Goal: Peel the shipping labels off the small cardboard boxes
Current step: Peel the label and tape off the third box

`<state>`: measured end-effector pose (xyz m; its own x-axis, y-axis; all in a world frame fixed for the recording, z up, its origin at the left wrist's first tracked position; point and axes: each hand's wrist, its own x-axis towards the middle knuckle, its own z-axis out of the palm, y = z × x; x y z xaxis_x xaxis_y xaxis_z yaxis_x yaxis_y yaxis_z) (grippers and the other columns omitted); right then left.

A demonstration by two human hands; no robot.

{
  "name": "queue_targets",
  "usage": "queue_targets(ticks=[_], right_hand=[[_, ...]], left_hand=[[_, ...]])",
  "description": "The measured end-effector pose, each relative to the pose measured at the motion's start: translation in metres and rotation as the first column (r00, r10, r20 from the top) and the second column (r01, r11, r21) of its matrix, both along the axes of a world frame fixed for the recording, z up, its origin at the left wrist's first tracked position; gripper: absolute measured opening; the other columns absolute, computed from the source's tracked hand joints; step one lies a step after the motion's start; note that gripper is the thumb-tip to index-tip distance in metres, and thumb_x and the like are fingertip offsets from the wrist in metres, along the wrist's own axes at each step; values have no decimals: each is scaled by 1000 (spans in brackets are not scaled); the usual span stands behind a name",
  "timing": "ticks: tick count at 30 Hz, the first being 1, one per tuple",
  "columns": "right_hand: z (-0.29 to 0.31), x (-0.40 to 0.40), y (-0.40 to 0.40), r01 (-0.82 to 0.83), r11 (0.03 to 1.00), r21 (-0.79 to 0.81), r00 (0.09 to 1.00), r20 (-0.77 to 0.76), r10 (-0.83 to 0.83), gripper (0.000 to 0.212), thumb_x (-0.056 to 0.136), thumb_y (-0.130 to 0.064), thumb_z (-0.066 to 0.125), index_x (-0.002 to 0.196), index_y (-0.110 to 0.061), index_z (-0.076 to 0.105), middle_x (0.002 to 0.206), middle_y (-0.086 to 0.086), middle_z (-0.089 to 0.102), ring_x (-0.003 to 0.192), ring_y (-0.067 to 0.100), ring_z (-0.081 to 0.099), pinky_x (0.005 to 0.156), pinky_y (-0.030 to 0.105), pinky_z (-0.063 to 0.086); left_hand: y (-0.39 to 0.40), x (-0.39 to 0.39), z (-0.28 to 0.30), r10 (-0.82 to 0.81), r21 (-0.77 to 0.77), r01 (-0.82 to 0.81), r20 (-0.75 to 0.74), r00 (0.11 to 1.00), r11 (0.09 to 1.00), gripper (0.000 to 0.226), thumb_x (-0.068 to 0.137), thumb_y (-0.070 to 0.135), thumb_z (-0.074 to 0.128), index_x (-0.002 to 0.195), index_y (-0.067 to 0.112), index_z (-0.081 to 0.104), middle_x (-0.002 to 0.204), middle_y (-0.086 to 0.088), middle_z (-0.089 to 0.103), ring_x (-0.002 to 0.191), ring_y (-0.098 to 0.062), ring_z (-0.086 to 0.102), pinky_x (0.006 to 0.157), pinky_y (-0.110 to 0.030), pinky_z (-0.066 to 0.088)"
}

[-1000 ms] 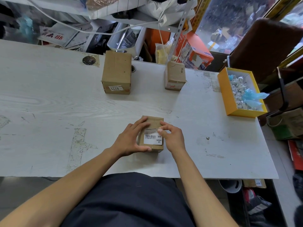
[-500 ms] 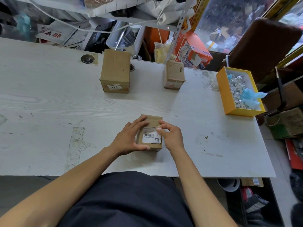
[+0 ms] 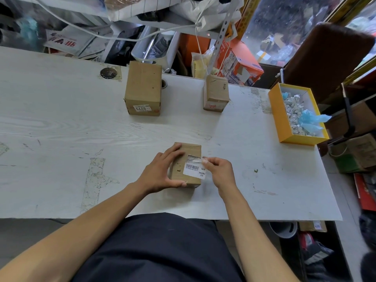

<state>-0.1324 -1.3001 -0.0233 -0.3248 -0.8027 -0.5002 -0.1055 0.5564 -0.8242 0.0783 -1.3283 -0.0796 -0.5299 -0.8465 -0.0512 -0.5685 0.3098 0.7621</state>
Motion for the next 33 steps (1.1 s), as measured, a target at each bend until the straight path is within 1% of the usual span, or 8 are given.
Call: queue_targets(ticks=[10,14,17,20,23,26,29,33], right_hand=[[24,-1,-8,6,997,-77,1000,8,-5,11,91,-10,66,93,-2,73,92,8,74,78,9,66,66,11,49],[32,2,-8,-26,992,-122,999,-34,22,11,89,-10,68,99,-9,72,104,3,72,97,12,66,84,21,49],[39,3,-6,-50,980,-195,996,-76,36,26,87,-13,70,112,-20,70,118,-5,67,115,7,56,103,30,45],[44,2,-7,-159,954,-253,973,-202,109,57,83,-21,75,133,-37,53,138,-7,49,125,5,41,107,31,36],[33,6,-12,-441,883,-161,850,-390,353,112,68,-34,86,150,-48,11,157,-4,24,140,15,23,112,36,26],[15,14,-21,-662,748,56,614,-531,583,146,48,-60,88,147,-50,-18,164,0,-2,150,25,1,117,53,19],[3,18,-34,-735,649,198,474,-535,700,154,40,-69,86,146,-47,-24,163,-2,-11,150,26,-8,117,58,16],[-3,17,-45,-758,622,194,473,-493,730,154,37,-68,87,147,-47,-18,161,-5,11,149,27,0,115,52,19]], left_hand=[[3,-4,4,10,7,-11,21,1000,1000,104,60,71,75,149,43,29,158,36,6,125,-17,43,99,-40,46],[2,-7,7,26,43,-29,63,998,999,116,60,71,78,154,39,18,162,22,14,132,-21,42,104,-44,45],[1,-6,14,100,84,-102,30,994,991,132,57,67,84,157,37,3,165,12,16,135,-25,41,107,-47,42],[-6,1,23,100,79,-102,37,994,992,136,58,66,83,160,28,1,167,8,7,145,-25,29,116,-45,32],[-19,7,30,35,108,-44,84,996,993,142,56,63,86,160,22,-1,168,3,5,151,-23,17,121,-41,22],[-32,7,31,-67,160,45,135,989,986,146,54,60,89,160,16,-2,168,-3,5,152,-24,12,121,-36,15],[-42,4,27,-145,208,112,152,978,972,147,53,57,92,159,14,0,166,-8,12,151,-26,15,120,-37,17],[-48,3,22,-126,236,93,127,984,967,138,50,53,95,156,14,16,158,-9,30,143,-25,29,114,-33,28]])
